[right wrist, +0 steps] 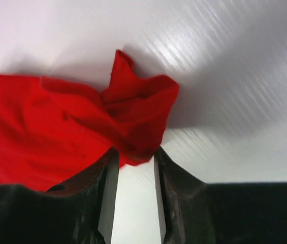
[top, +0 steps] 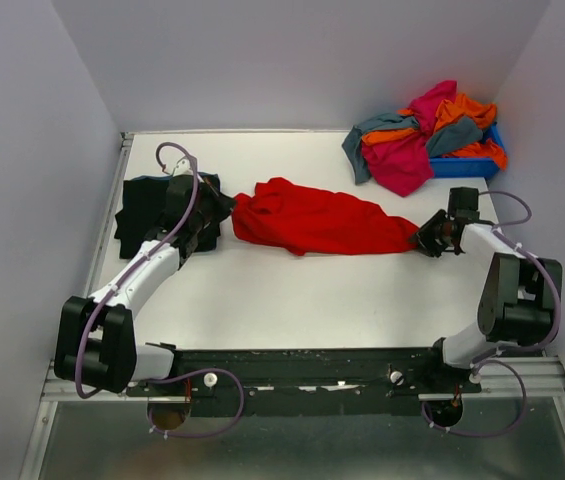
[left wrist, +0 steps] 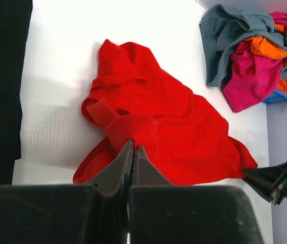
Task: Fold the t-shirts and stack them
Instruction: Flatten out the tshirt
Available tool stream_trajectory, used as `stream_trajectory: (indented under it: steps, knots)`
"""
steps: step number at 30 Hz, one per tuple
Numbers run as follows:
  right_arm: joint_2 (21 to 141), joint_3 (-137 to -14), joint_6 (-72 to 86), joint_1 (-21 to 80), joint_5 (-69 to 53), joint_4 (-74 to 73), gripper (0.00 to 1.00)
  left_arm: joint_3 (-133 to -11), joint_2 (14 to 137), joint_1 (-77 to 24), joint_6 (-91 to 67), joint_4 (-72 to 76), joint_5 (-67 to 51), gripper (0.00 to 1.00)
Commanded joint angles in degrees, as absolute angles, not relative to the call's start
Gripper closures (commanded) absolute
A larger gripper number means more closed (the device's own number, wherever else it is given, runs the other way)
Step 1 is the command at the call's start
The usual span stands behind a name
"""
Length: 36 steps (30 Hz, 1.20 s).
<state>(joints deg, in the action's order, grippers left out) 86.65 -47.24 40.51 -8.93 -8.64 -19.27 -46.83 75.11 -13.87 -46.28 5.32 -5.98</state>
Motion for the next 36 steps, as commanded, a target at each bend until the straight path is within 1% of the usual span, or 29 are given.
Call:
stream_trajectory:
  steps: [1,2,5,7,9,13,17,19,21,25,26,27,28,29,30,31,32,33,34,36]
  knots:
    - [92.3,-52.4,43.2,-8.4,-8.0,-15.9,0.83,-48.0,73.8,-13.7,-45.0,5.2,-6.9,1.00]
    - [93.0,-53.0,43.2,-8.4,-8.8,-16.5,0.99,-48.2,73.5,-13.6,-44.7,4.5,-6.7,1.00]
    - [90.4,-51.3,43.3,-8.2,-9.2,-17.0,0.99,-48.3,71.4,-13.7,-43.9,2.2,-6.2,1.00]
    - [86.2,-49.5,42.9,-8.2,-9.8,-18.5,0.99,-47.4,69.1,-13.8,-43.9,1.0,-6.0,1.00]
    - [81.0,-48.3,42.1,-8.2,-10.6,-22.9,0.99,-45.8,66.2,-13.7,-44.8,0.1,-5.7,1.00]
    - [70.3,-47.8,40.8,-8.2,-10.7,-32.6,0.99,-43.1,58.4,-13.8,-45.5,-6.4,-3.4,1.00]
    - [61.4,-50.1,40.0,-8.3,-8.6,-37.3,0.99,-45.1,52.1,-13.7,-44.3,-13.4,-0.4,1.00]
    - [61.5,-53.7,40.5,-8.3,-7.6,-38.8,0.99,-48.8,52.5,-13.7,-42.8,-15.7,2.7,1.00]
    - [64.6,-58.1,41.9,-8.3,-7.4,-38.8,0.99,-53.9,56.7,-13.4,-41.6,-17.4,3.3,1.00]
    - [78.8,-71.0,44.6,-8.4,-9.1,-38.1,0.99,-65.7,71.6,-11.6,-41.7,-16.2,1.6,1.00]
    - [83.5,-75.1,45.1,-8.4,-9.2,-38.1,0.96,-67.9,75.4,-11.4,-42.4,-13.9,1.4,1.00]
    - [88.5,-79.8,45.0,-8.4,-9.7,-38.9,0.80,-70.4,78.9,-11.2,-43.1,-12.2,0.8,1.00]
    - [92.7,-84.0,44.2,-8.5,-10.3,-40.8,0.52,-72.7,83.3,-11.1,-43.5,-11.1,0.1,1.00]
    - [96.6,-88.0,43.7,-8.4,-10.5,-42.5,0.34,-75.9,87.8,-11.1,-43.6,-10.4,-1.6,1.00]
    - [98.7,-89.8,43.0,-8.4,-11.4,-43.5,0.21,-80.5,91.8,-11.1,-43.6,-10.8,-3.1,0.91]
    - [99.4,-89.5,42.3,-8.4,-12.3,-43.0,0.14,-83.7,96.3,-11.0,-43.2,-11.9,-4.6,0.67]
    - [98.5,-86.9,42.1,-8.3,-12.4,-41.1,0.13,-87.4,99.7,-10.9,-42.9,-14.1,-6.3,0.49]
    - [96.4,-83.1,41.8,-8.2,-12.7,-37.9,0.13,-89.7,102.4,-10.9,-42.7,-16.2,-7.1,0.40]
    - [93.6,-78.2,41.4,-8.1,-12.8,-34.9,0.13,-89.6,103.3,-10.9,-42.7,-16.3,-7.6,0.36]
    - [89.1,-70.2,41.0,-8.1,-10.9,-31.2,0.18,-84.1,101.1,-11.0,-43.6,-11.8,-7.8,0.30]
